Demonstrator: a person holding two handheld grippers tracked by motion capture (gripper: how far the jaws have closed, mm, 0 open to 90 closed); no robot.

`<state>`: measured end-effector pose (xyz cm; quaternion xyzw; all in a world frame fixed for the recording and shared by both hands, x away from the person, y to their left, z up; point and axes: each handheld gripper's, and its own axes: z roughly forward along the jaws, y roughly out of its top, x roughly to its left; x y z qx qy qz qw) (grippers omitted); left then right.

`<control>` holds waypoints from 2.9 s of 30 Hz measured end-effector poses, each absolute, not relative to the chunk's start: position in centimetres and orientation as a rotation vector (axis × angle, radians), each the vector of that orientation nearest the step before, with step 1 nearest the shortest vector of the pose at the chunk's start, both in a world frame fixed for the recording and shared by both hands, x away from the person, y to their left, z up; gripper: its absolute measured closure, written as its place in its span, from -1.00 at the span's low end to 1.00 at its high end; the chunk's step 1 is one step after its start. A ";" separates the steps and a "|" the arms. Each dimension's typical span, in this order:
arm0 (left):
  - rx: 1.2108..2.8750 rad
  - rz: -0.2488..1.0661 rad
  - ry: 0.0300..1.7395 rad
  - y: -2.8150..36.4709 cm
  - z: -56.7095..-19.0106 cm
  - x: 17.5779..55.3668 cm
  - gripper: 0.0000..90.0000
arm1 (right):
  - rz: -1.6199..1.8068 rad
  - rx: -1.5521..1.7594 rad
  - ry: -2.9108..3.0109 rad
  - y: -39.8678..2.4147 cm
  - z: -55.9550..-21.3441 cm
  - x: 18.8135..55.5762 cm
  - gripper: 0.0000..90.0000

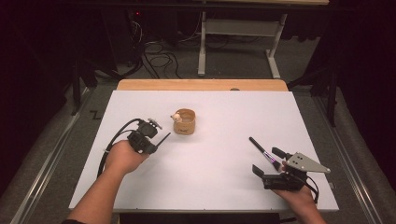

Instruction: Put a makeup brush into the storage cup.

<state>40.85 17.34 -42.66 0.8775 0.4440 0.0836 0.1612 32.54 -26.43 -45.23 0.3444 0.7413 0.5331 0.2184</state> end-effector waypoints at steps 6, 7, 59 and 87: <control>2.514 0.236 1.188 15.9 -42.5 40.0 0.85 | 1.500 0.910 2.079 -26.0 -45.2 32.3 -0.94; 2.530 0.236 1.171 15.7 -42.4 39.9 0.85 | 1.496 0.894 2.080 -25.9 -45.1 32.3 -0.93; 2.677 0.180 0.846 8.3 -40.1 36.8 0.85 | 1.262 0.461 2.150 -21.0 -43.9 31.4 -0.77; 2.698 0.111 0.788 6.5 -39.4 36.7 0.85 | 1.068 0.294 2.155 -18.4 -44.7 32.0 -0.40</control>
